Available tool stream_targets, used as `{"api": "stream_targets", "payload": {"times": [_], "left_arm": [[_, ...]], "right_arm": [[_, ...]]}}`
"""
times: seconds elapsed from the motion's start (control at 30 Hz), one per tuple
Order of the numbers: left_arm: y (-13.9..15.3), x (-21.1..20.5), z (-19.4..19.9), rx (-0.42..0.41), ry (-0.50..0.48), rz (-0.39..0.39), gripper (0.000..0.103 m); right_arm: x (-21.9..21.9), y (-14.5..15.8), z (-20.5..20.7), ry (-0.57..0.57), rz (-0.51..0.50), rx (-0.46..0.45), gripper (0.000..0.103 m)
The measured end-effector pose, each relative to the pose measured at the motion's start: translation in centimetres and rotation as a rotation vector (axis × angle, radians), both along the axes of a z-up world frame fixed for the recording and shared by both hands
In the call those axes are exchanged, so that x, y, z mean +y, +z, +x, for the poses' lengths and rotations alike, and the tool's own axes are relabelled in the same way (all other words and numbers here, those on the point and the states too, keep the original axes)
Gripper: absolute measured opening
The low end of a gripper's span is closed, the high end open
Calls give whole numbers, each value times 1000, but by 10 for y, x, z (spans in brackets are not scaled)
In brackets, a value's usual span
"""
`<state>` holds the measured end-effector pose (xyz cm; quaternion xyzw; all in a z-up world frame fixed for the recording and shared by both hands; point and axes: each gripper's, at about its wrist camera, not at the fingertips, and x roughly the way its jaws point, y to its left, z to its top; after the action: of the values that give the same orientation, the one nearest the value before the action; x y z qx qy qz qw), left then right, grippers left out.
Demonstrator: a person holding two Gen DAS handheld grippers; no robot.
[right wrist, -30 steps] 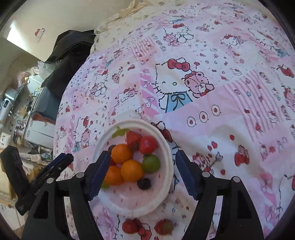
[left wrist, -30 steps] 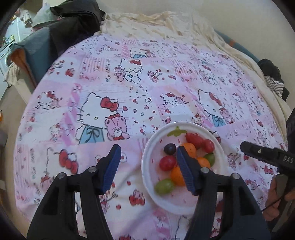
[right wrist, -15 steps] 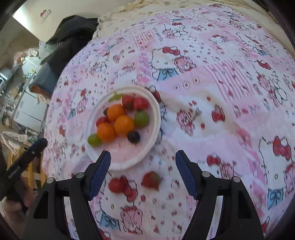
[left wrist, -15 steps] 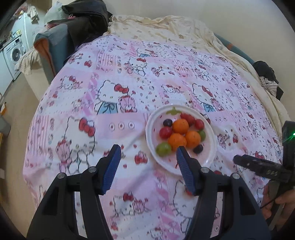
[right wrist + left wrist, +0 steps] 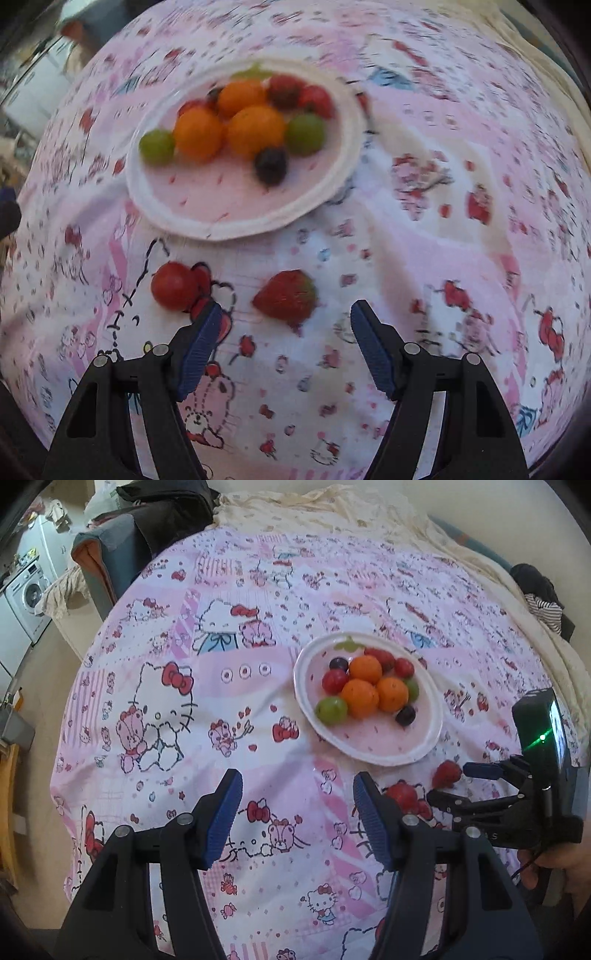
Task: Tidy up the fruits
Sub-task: 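Grasp a red tomato with the left tool while the right tool grasps a strawberry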
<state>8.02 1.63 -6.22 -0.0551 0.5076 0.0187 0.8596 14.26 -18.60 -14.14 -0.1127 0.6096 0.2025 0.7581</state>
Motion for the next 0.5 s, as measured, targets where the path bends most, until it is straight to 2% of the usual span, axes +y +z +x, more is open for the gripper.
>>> {"api": "stream_targets", "payload": {"times": [0.13,0.27,0.37,0.5], "left_arm": [[-8,1,4,30,6,-23,59],[-16,-6,9,48,-3,-24,59],[-22,-13,12,55,-32,-36,59],[-34,-23,13,83,-55,-48,59]], "right_arm": [[6,-8,2,22,-39,-13,59],[7,-7,4,41,-47,-20,39],[3,-1,4,57,-33,-5,35],[-9,17,7,22,23,2,32]]}}
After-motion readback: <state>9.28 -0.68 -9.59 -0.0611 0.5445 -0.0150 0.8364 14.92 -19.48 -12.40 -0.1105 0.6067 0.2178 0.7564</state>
